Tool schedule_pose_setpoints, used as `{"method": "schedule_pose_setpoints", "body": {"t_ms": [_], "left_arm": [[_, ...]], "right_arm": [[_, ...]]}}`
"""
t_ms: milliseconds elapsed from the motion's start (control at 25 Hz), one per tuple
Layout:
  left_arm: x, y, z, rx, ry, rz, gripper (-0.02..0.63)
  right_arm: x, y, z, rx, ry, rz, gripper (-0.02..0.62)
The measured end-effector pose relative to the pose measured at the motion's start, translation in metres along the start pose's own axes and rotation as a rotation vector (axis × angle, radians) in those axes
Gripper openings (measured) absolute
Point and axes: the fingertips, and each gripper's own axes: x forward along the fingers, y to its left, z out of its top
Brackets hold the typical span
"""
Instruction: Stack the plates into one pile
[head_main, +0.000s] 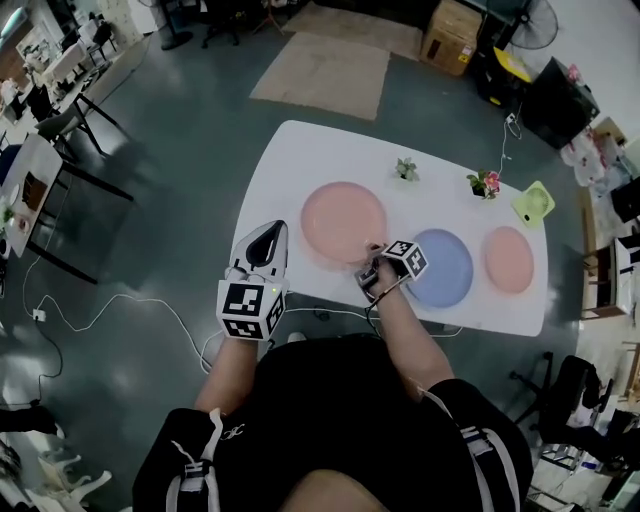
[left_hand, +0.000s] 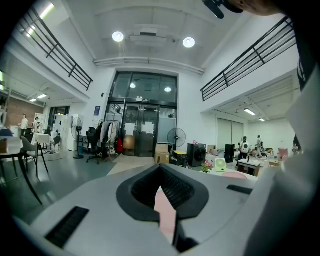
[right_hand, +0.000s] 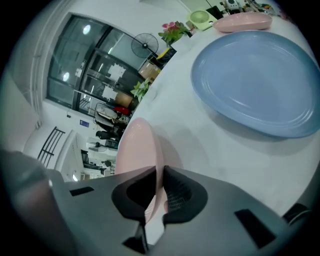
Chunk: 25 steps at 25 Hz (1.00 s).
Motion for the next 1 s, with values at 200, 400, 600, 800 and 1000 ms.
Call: {"method": "schedule_pose_setpoints", "body": {"t_ms": [200,400,600,800,1000], "left_arm": [[0.019,-0.027,-0.001,0.004,0.008,-0.071,0.012],[0.037,-0.069,0.000,0.008,0.013,-0.168,0.012],[0.055,-0.115,0.001,0.018,0.020,-0.266,0.012],[0.064,-0.169,-0.001,0.028,0.033,-0.363,0.012],[0.074,-0.218,-0.009,0.035,0.049,-0.439,0.012]], "right_arm": [[-0.033,0.007,0.022,0.042,-0.058,0.074,0.041],[-0.078,-0.006,0.053,0.075,-0.152,0.109,0.041],[-0.123,-0.039,0.086,0.136,-0.259,0.117,0.041],[-0.175,-0.096,0.112,0.230,-0.362,0.075,0.041],[-0.210,-0.151,0.128,0.299,-0.428,0.024,0.048]]}}
